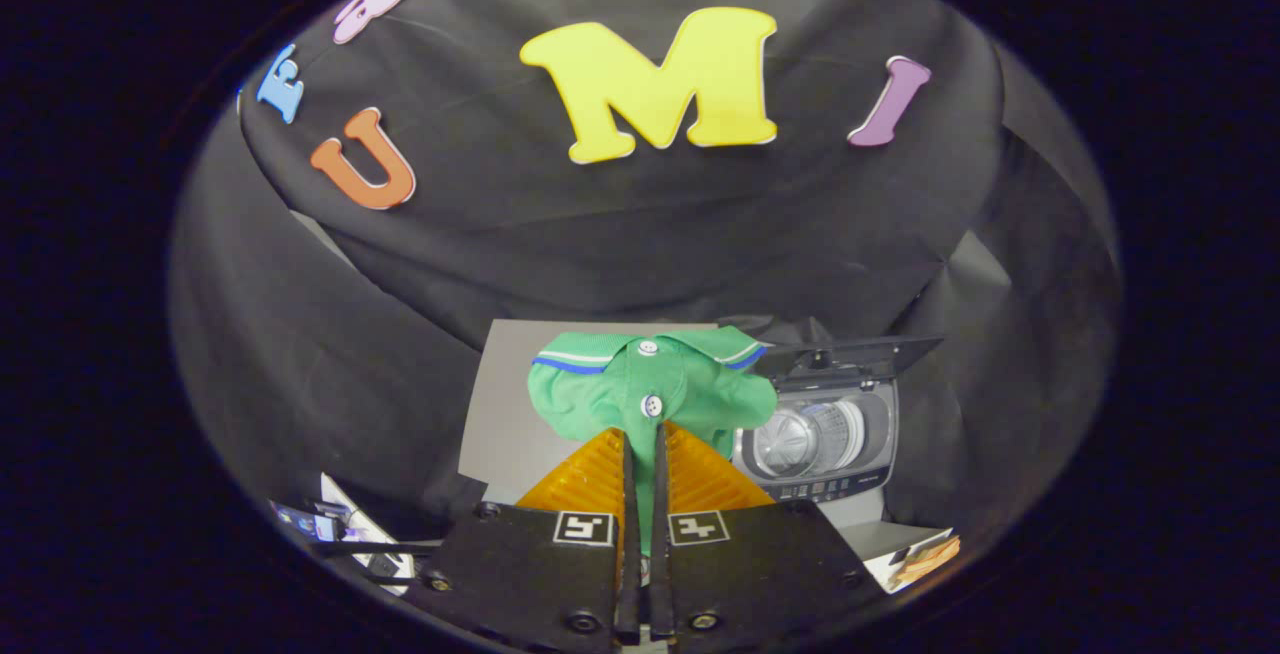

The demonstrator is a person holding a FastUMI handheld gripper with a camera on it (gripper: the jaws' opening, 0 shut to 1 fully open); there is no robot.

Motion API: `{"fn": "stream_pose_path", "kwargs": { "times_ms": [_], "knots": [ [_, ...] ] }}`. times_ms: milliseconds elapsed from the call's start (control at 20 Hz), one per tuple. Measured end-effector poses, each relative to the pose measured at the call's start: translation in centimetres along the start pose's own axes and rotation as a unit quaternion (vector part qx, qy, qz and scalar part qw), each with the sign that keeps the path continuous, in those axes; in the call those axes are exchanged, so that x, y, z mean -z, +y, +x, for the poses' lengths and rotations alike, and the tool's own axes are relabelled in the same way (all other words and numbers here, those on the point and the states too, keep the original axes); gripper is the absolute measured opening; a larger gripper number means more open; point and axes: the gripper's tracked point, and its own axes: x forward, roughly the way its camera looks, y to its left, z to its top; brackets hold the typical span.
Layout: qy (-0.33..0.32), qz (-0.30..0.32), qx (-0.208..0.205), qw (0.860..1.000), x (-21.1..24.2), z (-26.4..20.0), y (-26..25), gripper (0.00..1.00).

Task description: Put the clothes into the washing machine and then close the washing machine lid.

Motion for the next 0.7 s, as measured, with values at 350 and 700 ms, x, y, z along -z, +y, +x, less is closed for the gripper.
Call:
{"fn": "stream_pose_path", "kwargs": {
  "times_ms": [350, 700],
  "knots": [
    [-0.038, 0.035, 0.028, 0.998, -0.4, -6.0, -5.8, 0.07],
    [-0.043, 0.055, 0.038, 0.997, 0.5, -6.0, -11.7, 0.07]
  ]
}}
